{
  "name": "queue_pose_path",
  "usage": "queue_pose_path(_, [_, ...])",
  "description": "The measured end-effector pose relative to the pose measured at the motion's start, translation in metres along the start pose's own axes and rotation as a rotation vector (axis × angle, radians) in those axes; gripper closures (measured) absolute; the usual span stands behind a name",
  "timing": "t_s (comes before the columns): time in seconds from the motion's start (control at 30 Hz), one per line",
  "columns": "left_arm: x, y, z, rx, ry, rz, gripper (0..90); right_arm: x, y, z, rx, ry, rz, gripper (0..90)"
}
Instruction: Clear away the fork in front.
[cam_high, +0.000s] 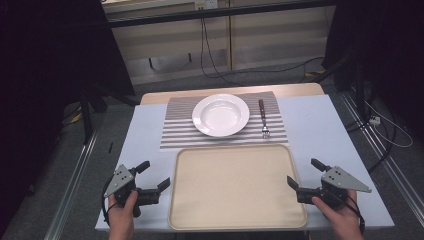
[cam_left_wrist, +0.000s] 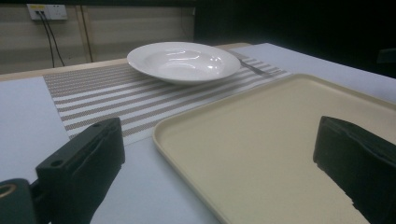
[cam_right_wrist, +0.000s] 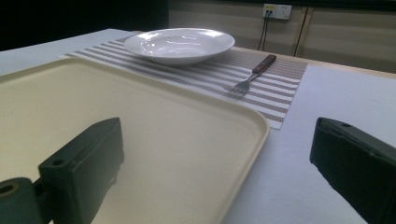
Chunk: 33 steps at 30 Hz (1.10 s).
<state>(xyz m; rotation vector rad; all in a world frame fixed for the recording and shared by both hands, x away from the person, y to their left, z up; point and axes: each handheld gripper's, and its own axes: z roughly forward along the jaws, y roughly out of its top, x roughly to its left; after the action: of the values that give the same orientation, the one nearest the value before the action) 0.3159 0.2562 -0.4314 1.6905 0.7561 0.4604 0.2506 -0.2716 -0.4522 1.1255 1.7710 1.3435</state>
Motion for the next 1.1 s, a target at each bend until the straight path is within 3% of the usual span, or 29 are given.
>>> queue_pose_path(0.27, [0.000,0.000,0.001,0.007,-0.003,0.002,2.3,-0.003,0.004,0.001,-0.006,-0.014,0.000,2.2])
queue_pose_path(0.5, [0.001,-0.001,0.000,0.006,-0.001,-0.006,2.3,-0.015,0.014,0.012,0.011,-0.063,-0.003,2.4])
queue_pose_path(0.63, [0.002,-0.001,-0.001,0.004,-0.001,-0.011,2.3,-0.019,0.024,0.028,0.023,-0.063,-0.033,2.6])
queue_pose_path(0.87, [0.002,-0.001,-0.001,0.000,-0.003,-0.012,2.3,-0.028,0.038,0.062,0.063,-0.075,-0.043,2.9])
queue_pose_path(1.1, [0.002,-0.001,-0.001,0.002,-0.009,-0.019,2.3,-0.034,0.050,0.080,0.083,-0.084,-0.036,2.9])
